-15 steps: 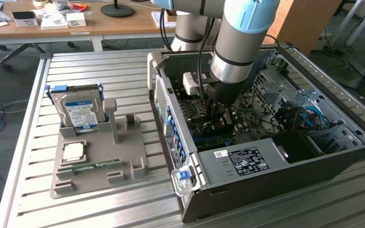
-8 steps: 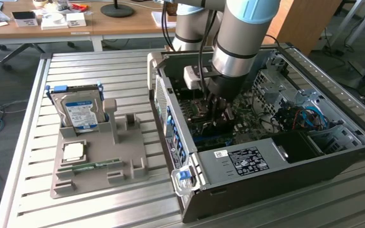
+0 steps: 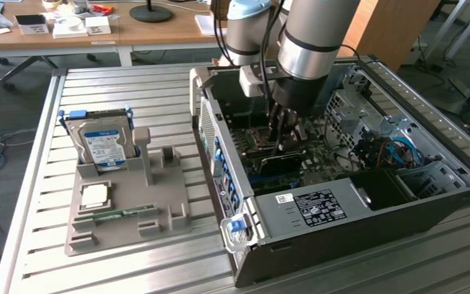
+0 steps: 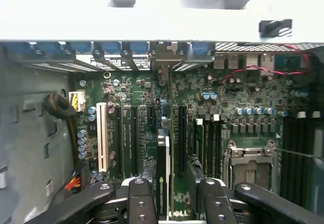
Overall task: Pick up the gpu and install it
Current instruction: 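Insert the gpu into the slot, then press down on the gpu until it lock into place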
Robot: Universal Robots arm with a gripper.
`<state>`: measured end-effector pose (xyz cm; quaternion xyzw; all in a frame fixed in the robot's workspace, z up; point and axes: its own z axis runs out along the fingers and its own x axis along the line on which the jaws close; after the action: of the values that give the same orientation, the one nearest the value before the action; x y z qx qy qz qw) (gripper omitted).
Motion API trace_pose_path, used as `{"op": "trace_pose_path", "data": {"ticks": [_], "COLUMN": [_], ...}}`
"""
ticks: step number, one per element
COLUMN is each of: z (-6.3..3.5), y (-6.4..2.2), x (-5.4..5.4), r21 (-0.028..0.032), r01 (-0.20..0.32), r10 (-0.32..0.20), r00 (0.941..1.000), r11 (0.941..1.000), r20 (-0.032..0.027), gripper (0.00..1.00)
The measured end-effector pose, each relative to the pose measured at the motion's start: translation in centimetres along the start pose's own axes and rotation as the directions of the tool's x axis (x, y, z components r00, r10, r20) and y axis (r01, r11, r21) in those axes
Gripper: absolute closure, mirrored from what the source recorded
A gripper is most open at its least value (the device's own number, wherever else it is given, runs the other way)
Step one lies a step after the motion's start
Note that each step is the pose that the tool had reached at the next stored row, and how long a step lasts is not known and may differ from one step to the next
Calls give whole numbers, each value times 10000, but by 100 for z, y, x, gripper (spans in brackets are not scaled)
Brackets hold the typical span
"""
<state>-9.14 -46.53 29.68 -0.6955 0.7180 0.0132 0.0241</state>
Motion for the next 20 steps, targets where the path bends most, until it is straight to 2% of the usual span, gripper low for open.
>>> {"op": "trace_pose_path", "data": {"ticks": [3,20], "z": [-130,-134], "y": [-2,-2], "x": [-7,-7], "r21": [2,2], "r01": [0,0], "r10": [0,0], "r00": [10000,10000], "r11": [10000,10000], "r20": [0,0], "gripper": [60,60]}}
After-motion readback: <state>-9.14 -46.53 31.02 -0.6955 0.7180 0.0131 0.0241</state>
